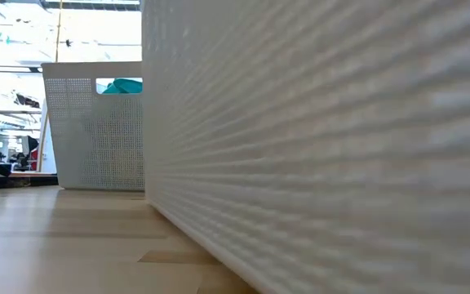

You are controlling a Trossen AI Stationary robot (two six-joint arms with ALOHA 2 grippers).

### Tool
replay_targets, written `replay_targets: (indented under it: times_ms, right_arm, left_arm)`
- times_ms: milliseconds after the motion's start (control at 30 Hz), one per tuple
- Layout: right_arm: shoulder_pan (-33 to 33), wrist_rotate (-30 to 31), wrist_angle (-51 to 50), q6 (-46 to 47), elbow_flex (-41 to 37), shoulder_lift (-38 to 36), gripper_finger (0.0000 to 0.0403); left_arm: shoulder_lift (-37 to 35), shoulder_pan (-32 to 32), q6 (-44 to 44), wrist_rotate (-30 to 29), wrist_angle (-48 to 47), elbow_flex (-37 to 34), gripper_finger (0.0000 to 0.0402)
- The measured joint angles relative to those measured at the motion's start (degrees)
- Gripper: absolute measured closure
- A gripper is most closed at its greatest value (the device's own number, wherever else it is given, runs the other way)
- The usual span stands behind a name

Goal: Sort clothes
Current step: Put the white dress into the bottom white laundry bin

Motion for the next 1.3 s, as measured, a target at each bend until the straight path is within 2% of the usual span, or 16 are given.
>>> replay_targets:
  times_ms: [267,367,433,633,800,867,1067,1300]
  right_arm:
    - [0.7,-0.76,1.0,0.32,0.0,-3.95,0.0246]
    - [1.54,-0.89,0.82,0.45,0.0,-6.21,0.0247]
    - [2.21,-0.95,0.76,0.62,0.04,-7.81,0.0248]
    - [5.19,-0.85,0.17,4.31,0.07,-12.59,0.0248]
    - [8.11,0.01,-2.75,7.68,0.07,-16.99,0.0248]
    - [9.32,1.23,-4.3,8.97,0.07,-19.24,0.0248]
    - [11.81,6.74,-7.05,12.18,0.07,-26.07,0.0249]
    - [13.33,18.72,-18.26,16.81,0.07,-31.73,0.0249]
  left_arm:
    - [0.0,2.04,2.69,5.95,1.26,0.0,0.0151]
    - [0.0,2.68,4.66,6.86,-0.44,0.02,0.0166]
    - [0.0,3.16,6.33,7.16,-2.09,0.02,0.0192]
    - [-0.07,4.93,12.31,7.8,-3.49,0.2,0.0302]
    - [-0.09,6.21,17.8,12.4,-7.84,2.05,0.037]
    - [-0.11,6.58,18.49,13.98,-10.04,2.83,0.0389]
    - [-0.11,6.98,18.1,13.59,-15.7,4.67,0.0394]
    - [-0.17,7.03,15.72,18.09,-18.05,5.11,0.0396]
